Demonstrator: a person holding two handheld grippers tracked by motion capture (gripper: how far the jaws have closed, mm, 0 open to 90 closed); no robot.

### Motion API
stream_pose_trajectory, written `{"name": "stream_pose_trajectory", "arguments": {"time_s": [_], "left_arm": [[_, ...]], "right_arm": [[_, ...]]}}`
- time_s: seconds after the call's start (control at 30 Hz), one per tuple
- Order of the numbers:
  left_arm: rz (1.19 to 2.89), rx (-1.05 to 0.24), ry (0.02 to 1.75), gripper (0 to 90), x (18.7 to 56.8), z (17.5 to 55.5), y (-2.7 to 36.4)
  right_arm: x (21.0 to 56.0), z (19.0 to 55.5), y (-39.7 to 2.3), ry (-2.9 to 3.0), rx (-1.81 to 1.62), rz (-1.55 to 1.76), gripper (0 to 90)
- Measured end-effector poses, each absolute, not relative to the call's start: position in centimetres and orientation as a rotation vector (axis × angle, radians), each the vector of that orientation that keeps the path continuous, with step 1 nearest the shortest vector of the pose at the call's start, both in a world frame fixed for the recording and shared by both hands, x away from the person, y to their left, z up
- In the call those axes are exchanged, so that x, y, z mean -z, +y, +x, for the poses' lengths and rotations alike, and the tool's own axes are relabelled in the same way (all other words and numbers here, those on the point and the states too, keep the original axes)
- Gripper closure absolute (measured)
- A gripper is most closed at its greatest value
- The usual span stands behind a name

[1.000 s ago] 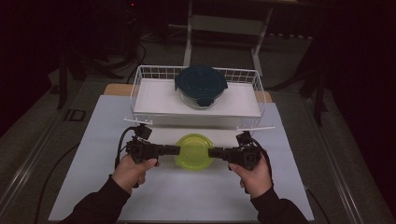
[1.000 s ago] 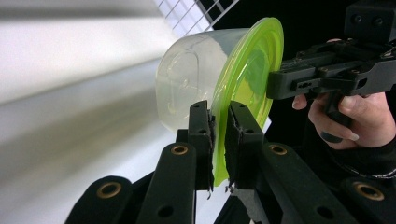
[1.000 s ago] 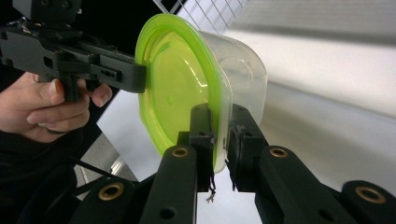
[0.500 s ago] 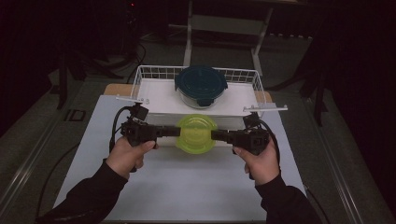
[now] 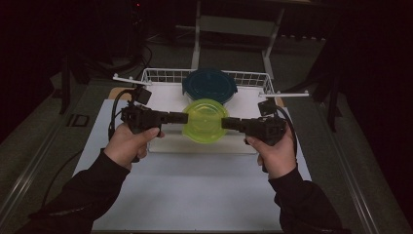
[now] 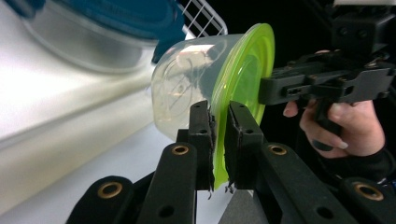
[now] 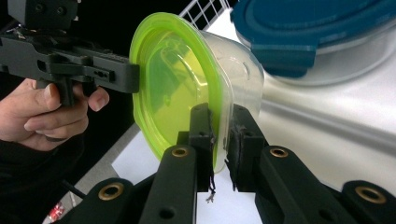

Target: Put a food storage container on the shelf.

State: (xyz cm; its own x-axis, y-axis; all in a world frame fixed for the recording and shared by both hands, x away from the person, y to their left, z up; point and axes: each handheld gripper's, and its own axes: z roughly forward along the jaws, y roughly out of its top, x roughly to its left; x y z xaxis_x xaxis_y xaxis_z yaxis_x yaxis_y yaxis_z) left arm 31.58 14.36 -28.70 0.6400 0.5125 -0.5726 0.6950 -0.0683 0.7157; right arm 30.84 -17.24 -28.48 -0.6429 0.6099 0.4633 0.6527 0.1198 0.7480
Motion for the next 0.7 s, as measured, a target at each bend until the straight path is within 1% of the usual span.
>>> {"name": "stream_pose_trajectory", "arguments": {"time_s": [0.4,0.53,0.7], "left_arm": [[1.705,0.163,0.969,81.4,25.6,34.2,14.4],[1.710,0.153,0.971,81.4,25.1,35.6,14.1],[1.705,0.175,0.992,81.4,25.0,37.6,13.6]], "right_arm": [[25.0,33.2,-17.0,-2.335,1.628,-1.324,81.1],[24.5,34.5,-17.0,-2.334,1.629,-1.349,81.0],[24.2,36.2,-17.2,-2.325,1.617,-1.398,80.9]]}}
